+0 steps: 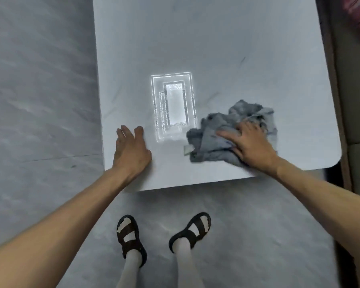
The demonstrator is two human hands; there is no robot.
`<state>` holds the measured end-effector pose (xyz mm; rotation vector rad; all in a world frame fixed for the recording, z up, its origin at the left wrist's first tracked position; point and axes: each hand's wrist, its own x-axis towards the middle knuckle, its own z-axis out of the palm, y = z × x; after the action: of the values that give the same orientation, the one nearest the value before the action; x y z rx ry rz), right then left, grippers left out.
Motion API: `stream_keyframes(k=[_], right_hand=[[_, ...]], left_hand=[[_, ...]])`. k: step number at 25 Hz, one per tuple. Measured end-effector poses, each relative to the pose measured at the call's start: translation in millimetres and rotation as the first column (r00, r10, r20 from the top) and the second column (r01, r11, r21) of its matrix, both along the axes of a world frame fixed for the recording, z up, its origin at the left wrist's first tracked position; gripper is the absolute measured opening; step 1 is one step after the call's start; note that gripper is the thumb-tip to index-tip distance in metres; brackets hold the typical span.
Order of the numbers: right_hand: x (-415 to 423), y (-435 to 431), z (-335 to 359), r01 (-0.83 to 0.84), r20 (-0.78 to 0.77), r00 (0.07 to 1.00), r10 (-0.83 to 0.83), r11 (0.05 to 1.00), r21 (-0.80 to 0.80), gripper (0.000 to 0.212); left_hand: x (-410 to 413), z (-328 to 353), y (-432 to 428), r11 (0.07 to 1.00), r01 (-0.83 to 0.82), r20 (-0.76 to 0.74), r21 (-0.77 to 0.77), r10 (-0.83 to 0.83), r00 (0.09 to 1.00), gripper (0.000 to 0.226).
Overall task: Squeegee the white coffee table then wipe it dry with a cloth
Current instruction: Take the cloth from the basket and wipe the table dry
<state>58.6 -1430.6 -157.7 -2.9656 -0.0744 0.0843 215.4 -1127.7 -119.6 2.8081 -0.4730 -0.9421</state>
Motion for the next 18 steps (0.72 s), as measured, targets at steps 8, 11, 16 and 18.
stream_keyframes(k=[8,11,16,18], right_hand=[[104.6,2.9,-14.5,0.998,0.056,0.000,-0.998,0.004,0.067,0.050],[159.0,95.9,-16.1,0.946,0.066,0.317,-0.946,0.320,0.042,0.052],[156.0,242.0,-6.0,0.091,0.056,0.994,-0.098,0.989,0.114,0.050],[125.1,249.9,-4.3,-0.453,0.058,0.892,0.449,0.887,0.095,0.047]], left_hand=[[4.6,-8.3,10.5,0.989,-0.076,0.019,-0.127,0.079,0.997,0.056],[6.3,-1.4,47.3,0.924,-0.260,0.039,-0.281,0.281,0.959,0.052],[11.4,11.7,105.9,0.798,-0.471,0.141,-0.377,0.552,0.822,0.045],[15.7,12.2,117.6,0.799,-0.507,0.119,-0.322,0.566,0.816,0.048]])
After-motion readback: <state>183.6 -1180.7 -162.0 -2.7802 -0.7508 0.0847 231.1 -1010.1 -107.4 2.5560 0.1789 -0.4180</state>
